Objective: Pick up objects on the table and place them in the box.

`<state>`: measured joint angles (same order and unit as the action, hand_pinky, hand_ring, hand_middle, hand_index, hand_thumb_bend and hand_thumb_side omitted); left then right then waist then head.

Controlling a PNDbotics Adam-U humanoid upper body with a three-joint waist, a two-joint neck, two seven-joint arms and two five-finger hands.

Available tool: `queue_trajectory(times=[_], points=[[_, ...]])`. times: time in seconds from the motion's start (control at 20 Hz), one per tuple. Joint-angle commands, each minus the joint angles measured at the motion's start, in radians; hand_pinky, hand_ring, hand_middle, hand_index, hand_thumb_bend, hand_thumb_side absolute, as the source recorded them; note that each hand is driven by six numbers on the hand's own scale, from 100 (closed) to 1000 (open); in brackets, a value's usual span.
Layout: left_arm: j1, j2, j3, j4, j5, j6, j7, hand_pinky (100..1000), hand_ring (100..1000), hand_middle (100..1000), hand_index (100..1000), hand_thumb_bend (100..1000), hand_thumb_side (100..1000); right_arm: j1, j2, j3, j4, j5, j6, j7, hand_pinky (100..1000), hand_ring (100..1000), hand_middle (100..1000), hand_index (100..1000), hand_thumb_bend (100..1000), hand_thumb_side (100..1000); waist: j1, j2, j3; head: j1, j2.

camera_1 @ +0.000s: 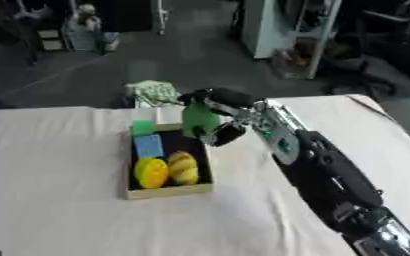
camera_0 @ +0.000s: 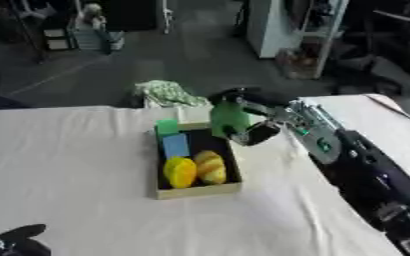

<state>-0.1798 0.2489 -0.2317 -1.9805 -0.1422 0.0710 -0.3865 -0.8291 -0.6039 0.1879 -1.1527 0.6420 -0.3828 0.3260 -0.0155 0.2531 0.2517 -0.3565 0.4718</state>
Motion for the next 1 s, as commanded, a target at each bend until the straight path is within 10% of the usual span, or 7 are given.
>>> queue_trajectory(times=[0.05, 0.4, 0.55, 0.75, 1.0], points=[[-0.014, 0.002, -0.005, -0.019, -0.005, -0.001, -0.007, 839, 670, 618, 879, 100, 849, -0.030, 0.009, 0.005, 0.026, 0.033, -0.006, -0.024, 810, 820, 621, 971, 100, 124, 0.001, -0.013, 0.006, -0.009, -0.019], [-0.016, -0.001, -0.006, -0.019, -0.010, 0.000, -0.009, 840, 670, 619, 879, 100, 850, -0.029, 0.038, 0.016, 0.066, 0.118, -0.013, -0.032, 836, 878, 883, 1000, 100, 101, -0.003, -0.013, 0.015, -0.016, -0.026], [-0.016, -0.002, -0.007, -0.019, -0.012, 0.001, -0.009, 840, 670, 619, 879, 100, 854, -0.026, 0.036, 0.017, 0.062, 0.162, -0.006, -0.041, 848, 895, 938, 1000, 100, 440, -0.005, -0.013, 0.015, -0.016, -0.028], [-0.015, -0.003, -0.006, -0.019, -0.016, 0.003, -0.009, 840, 670, 619, 879, 100, 853, -0.018, 0.027, 0.011, 0.033, 0.189, 0.002, -0.090, 869, 927, 979, 1000, 100, 668, -0.005, -0.013, 0.010, -0.014, -0.023], [-0.014, -0.004, -0.006, -0.019, -0.019, 0.003, -0.008, 840, 671, 619, 879, 100, 854, -0.010, 0.011, 0.012, 0.014, 0.142, -0.011, -0.093, 876, 938, 983, 1000, 100, 698, -0.005, -0.013, 0.006, -0.012, -0.012]])
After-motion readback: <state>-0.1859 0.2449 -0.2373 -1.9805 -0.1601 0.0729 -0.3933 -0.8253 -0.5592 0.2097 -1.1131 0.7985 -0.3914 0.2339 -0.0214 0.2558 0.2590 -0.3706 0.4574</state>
